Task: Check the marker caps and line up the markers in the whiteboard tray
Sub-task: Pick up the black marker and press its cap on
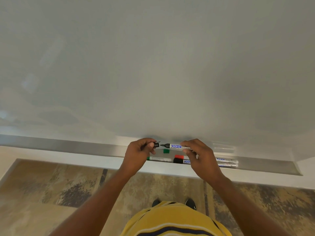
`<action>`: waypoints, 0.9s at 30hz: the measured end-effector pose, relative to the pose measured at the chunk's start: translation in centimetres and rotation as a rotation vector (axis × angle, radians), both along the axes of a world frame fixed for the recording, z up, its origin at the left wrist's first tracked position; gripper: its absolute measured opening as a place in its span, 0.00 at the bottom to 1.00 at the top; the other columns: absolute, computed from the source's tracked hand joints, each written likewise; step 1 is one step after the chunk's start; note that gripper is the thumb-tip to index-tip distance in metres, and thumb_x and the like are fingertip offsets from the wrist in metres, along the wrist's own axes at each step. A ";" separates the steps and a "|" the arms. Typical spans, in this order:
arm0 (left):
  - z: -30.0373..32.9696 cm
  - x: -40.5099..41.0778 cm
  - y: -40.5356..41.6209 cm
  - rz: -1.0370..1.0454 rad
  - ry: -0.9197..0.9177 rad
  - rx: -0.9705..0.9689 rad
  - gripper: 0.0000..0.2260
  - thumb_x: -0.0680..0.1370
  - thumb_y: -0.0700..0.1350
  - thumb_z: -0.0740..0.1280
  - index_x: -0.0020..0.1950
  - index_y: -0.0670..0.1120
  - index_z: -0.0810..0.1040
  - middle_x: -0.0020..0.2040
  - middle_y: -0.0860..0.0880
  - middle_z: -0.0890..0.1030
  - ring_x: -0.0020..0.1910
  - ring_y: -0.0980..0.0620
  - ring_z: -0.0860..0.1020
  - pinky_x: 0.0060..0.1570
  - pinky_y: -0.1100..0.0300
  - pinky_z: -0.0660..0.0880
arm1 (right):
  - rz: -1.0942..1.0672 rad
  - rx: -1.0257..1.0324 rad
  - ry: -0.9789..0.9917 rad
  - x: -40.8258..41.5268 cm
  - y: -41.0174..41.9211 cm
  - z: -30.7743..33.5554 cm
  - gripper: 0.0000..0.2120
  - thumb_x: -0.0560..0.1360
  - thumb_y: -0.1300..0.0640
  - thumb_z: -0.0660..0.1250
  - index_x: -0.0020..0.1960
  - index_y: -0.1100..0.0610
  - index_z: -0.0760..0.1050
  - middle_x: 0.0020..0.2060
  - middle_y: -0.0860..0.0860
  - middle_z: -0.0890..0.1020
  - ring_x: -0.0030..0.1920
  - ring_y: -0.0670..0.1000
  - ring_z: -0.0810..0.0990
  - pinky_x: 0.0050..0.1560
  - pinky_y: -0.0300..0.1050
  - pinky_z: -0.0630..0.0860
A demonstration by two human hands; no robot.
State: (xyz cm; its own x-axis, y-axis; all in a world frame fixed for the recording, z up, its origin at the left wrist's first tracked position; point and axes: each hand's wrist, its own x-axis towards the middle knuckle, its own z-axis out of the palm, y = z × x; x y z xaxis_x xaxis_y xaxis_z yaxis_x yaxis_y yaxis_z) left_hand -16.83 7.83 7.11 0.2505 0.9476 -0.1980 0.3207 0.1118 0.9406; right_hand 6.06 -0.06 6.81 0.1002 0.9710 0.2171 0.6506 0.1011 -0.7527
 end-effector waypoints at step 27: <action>-0.2 0.2 1.7 -0.084 0.031 0.006 0.08 0.79 0.37 0.66 0.53 0.43 0.84 0.37 0.46 0.85 0.31 0.54 0.82 0.35 0.66 0.78 | -0.014 0.077 -0.108 -2.2 2.1 -1.3 0.15 0.73 0.71 0.66 0.56 0.57 0.79 0.50 0.53 0.81 0.51 0.48 0.76 0.56 0.26 0.67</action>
State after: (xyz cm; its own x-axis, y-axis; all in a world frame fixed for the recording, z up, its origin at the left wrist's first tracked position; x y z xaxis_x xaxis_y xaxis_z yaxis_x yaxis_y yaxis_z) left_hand -16.61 9.58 6.89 0.3233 0.9245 -0.2017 0.3576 0.0780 0.9306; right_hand 3.89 2.09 5.50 0.0855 0.9496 0.3016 0.7292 0.1466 -0.6684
